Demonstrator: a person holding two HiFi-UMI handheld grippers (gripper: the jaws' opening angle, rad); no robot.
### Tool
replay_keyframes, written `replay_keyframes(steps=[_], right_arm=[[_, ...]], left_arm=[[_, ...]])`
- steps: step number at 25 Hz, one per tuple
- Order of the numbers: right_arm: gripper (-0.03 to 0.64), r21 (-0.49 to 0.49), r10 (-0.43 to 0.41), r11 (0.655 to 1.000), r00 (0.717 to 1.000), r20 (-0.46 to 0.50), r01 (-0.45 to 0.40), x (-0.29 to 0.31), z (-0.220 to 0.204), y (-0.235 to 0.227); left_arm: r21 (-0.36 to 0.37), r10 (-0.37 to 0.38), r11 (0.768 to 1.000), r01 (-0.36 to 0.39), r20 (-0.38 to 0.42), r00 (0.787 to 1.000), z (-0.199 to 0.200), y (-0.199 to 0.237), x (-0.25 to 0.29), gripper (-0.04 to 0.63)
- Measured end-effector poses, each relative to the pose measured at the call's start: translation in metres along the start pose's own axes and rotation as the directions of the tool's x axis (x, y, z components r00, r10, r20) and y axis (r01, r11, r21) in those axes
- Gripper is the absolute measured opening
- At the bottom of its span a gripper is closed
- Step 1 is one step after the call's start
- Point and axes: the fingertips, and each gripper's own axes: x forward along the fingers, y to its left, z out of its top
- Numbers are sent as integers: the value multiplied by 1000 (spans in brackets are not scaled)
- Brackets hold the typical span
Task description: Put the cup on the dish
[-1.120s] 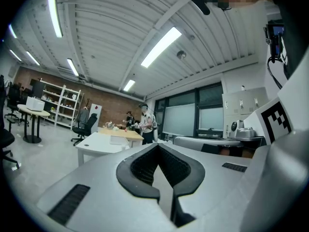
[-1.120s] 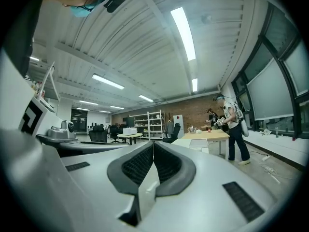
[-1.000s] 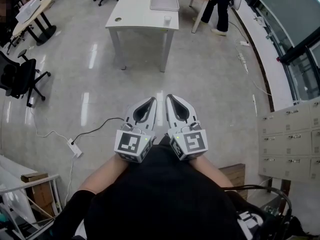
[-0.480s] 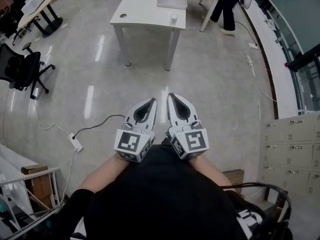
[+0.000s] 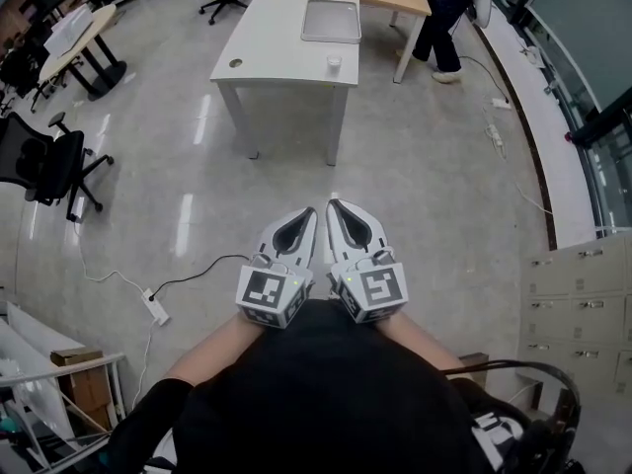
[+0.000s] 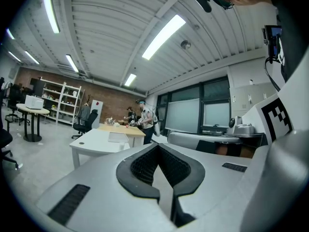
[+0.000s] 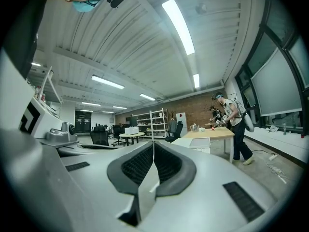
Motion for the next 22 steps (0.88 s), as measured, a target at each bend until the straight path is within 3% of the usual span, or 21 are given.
replay_keyframes(steps=[4,7,12,16,22], right_arm=[[14,-22,46,999,999,20,-45,12,1,-25],[14,1,19,1000,1000,14,-19,22,6,-51],[14,-13,41,999,999,23,-41,36,5,-90],[14,6,31,1000,1000,2,-31,41,7,-115],[14,12,131,991,991,-20,-131,45,4,-125]], left_arm=[[7,-7,1000,7,-9,1000,1,-6,33,6],[-1,-2,1000,2,-22,1000,1,-6,55,6],[-1,42,999,-42,-36,998,2,-6,92,6],[7,31,999,-31,-31,999,1,-14,117,6],[4,52,999,-52,-27,998,-1,-22,138,6]])
